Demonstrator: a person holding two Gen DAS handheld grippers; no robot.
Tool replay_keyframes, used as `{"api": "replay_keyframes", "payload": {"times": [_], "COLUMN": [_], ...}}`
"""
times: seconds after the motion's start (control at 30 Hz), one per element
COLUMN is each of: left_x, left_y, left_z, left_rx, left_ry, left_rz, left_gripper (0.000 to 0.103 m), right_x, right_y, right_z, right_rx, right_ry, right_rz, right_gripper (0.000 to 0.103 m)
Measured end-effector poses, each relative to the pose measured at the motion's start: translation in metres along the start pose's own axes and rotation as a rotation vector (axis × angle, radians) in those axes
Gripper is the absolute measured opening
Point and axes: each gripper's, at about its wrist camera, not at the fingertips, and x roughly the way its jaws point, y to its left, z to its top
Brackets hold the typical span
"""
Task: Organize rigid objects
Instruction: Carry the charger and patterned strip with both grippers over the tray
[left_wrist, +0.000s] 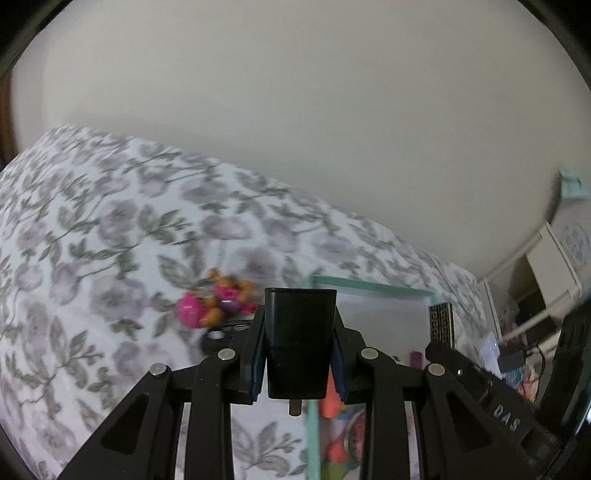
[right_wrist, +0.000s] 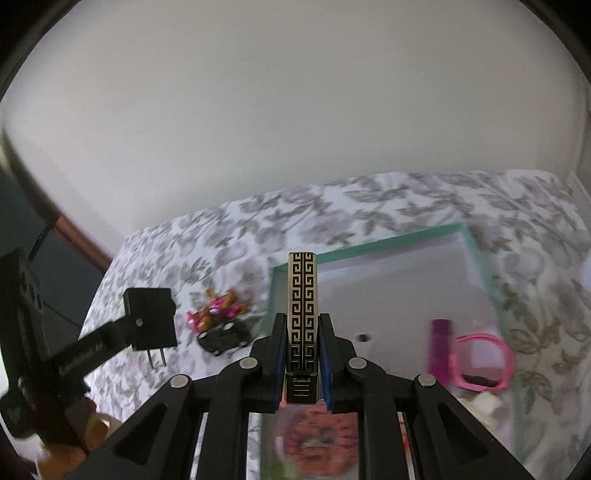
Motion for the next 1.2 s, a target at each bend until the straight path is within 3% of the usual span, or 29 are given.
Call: {"api": "replay_keyframes", "payload": {"times": [0.23, 0.5, 0.83, 1.2], "left_x": [0.032, 0.052, 0.070, 0.077], "left_y": [-0.036, -0.048, -0.045, -0.049], "left_z": [-0.019, -0.036, -0.049, -0.056], "left_rx": [0.096, 0.166, 0.195, 0.222], "left_ry": [0.048, 0.069, 0.115, 0.142], "left_rz": [-0.034, -0.026, 0.030, 0.043], "left_gripper": [0.031, 0.031, 0.031, 0.031], "right_x": [-0.004, 0.002, 0.025, 0.048], "right_y": [-0.034, -0.062, -0.066, -0.068], "right_z": [0.000, -0.004, -0.017, -0.031], "right_rx": [0.009, 0.037, 0.018, 0.011], "right_ry": [-0.002, 0.025, 0.092, 0.155], "right_rz": [-0.141, -0.197, -0.222, -0.225], "right_gripper": [0.016, 0.016, 0.016, 0.016]}}
